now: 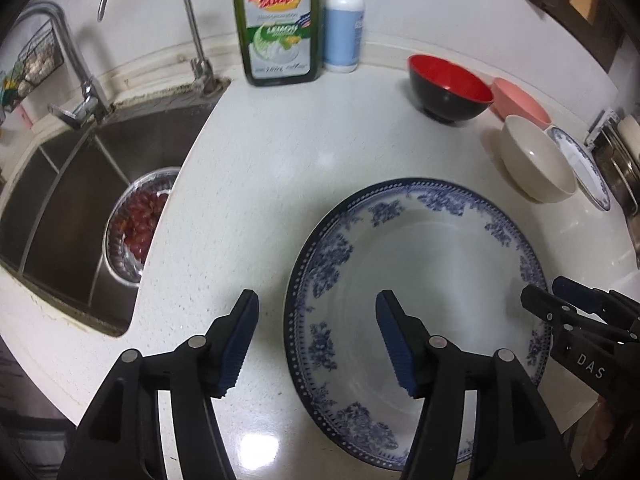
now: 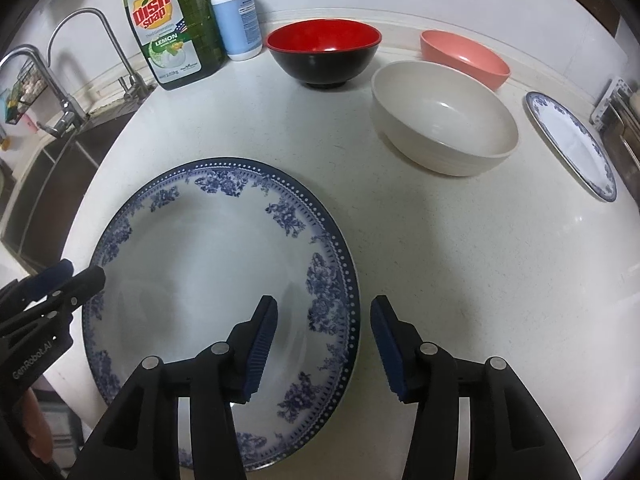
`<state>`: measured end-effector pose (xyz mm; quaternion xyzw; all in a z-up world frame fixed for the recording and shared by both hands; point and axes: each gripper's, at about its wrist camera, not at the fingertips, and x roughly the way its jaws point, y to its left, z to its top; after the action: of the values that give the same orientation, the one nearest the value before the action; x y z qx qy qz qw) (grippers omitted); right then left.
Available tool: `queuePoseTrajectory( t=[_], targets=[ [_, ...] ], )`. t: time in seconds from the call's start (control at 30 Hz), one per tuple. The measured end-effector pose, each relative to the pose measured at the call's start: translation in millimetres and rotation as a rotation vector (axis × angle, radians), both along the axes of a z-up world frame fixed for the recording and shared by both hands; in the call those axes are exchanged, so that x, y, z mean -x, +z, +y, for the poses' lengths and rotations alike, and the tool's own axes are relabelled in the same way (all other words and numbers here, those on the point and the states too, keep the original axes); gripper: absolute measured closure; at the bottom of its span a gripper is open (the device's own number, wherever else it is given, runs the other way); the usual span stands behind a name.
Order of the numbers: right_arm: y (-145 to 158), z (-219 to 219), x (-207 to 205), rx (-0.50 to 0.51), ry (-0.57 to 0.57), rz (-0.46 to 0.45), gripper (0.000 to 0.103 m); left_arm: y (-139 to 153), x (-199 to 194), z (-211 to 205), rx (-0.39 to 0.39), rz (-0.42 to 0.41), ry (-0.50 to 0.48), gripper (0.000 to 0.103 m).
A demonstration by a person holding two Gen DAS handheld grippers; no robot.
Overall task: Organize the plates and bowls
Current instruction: 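Move both grippers toward the smaller blue-and-white plate by the pot rack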
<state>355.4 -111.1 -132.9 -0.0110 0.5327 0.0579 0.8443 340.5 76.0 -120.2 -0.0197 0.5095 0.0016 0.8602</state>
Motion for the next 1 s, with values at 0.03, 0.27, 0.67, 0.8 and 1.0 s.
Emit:
queuePoseTrajectory(
  t=[0.03, 0.27, 0.67, 0.8, 1.0],
  targets=[
    [3, -1, 1, -0.008, -0.001, -0.004, 0.053, 3, -1, -2, 0.002, -0.007, -0.010, 0.037],
    [27, -15, 12, -0.038, -0.040, -0.056, 0.053, 33, -3, -22, 0.019, -0.083, -0.103, 0.022],
    [75, -72, 25, -0.019, -0.210, -0.190, 0.047, 79, -22, -92, 0.042, -0.183, -0.329, 0.014],
    [86, -99, 27, -0.022, -0.261, -0.217, 0.047, 94, -30, -127, 0.045, -0.215, -0.388, 0.014],
    [102, -145, 26, -0.008, -0.314, -0.268, 0.047, 112, -40, -180, 0.045, -0.242, -0.453, 0.014]
  ],
)
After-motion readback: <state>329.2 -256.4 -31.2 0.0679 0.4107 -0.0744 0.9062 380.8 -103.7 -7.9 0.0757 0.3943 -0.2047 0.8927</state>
